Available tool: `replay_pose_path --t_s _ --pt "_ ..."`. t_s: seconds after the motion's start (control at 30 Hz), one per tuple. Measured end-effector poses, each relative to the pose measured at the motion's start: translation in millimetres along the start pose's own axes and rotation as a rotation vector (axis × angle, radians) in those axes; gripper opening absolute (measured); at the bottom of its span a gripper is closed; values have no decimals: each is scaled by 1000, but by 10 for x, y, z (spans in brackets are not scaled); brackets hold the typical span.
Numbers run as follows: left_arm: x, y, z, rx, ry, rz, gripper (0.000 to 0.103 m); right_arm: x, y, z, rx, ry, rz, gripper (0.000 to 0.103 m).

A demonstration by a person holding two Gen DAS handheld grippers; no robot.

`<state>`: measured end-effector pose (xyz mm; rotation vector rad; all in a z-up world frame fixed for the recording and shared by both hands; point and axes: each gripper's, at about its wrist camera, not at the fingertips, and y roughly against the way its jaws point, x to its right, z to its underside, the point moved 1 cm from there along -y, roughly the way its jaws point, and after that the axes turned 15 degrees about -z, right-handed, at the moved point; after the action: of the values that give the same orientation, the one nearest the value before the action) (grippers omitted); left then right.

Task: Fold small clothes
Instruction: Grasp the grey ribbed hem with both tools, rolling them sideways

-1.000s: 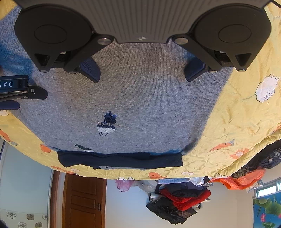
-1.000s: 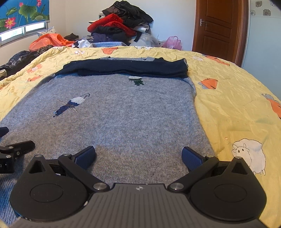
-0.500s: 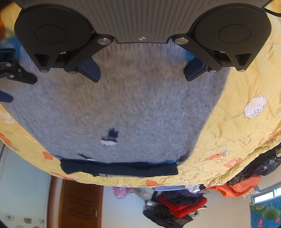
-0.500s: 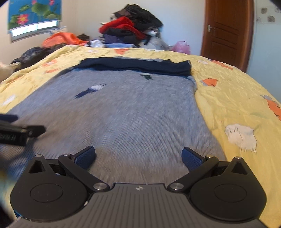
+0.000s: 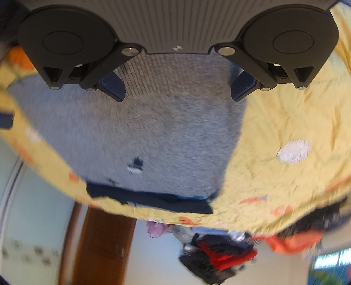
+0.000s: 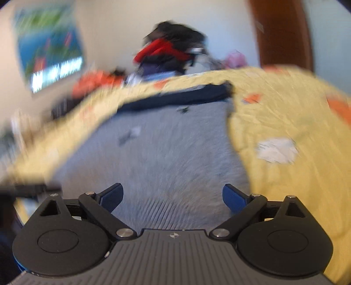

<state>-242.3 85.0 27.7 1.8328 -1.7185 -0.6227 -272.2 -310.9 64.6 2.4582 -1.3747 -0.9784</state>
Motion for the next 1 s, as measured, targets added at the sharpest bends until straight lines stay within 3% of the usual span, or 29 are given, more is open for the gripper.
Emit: replay_pose_path --t_s 0.13,0.23,0.3,0.4,0.47,0.57,0.73,0.77,0.8,0.87,0.9,0.93,0.97,1.0 --pt "-431 -189 -98 -103 211 34 103 642 166 -240 -44 -334 -39 99" --pt "-626 -266 -129 -134 307 111 103 909 105 -240 -91 -431 -73 101" --pt "-689 -314 -163 -172 345 213 103 964 62 -215 -84 -467 -143 102" --pt "-739 -459 -164 -289 422 439 103 1006 -80 -187 -108 -553 -268 102" --pt "-758 -554 -136 -358 467 539 103 949 -162 -168 -129 -555 -316 102" --pt "-801 -574 -142 -379 499 564 103 849 -219 -173 -171 -534 -347 102" --pt "-827 -533 -122 -382 500 578 102 805 -173 -138 -171 -515 -359 89" --pt "-810 -511 -119 -374 488 558 99 813 -152 -131 -165 -514 -355 87" --pt "-791 -495 -117 -368 466 529 95 812 -149 -126 -159 -512 -349 77" --pt "-757 -467 -119 -349 424 495 82 835 -144 -84 -158 -505 -320 51" --pt "-761 -460 -109 -347 409 478 75 850 -158 -57 -168 -501 -295 23" --pt "-768 -464 -94 -355 395 458 53 862 -179 -30 -182 -501 -270 13" --pt "-777 -486 -80 -367 384 434 30 877 -196 -3 -181 -495 -260 13" --pt "-787 -516 -66 -381 374 413 21 875 -194 16 -172 -488 -269 13"
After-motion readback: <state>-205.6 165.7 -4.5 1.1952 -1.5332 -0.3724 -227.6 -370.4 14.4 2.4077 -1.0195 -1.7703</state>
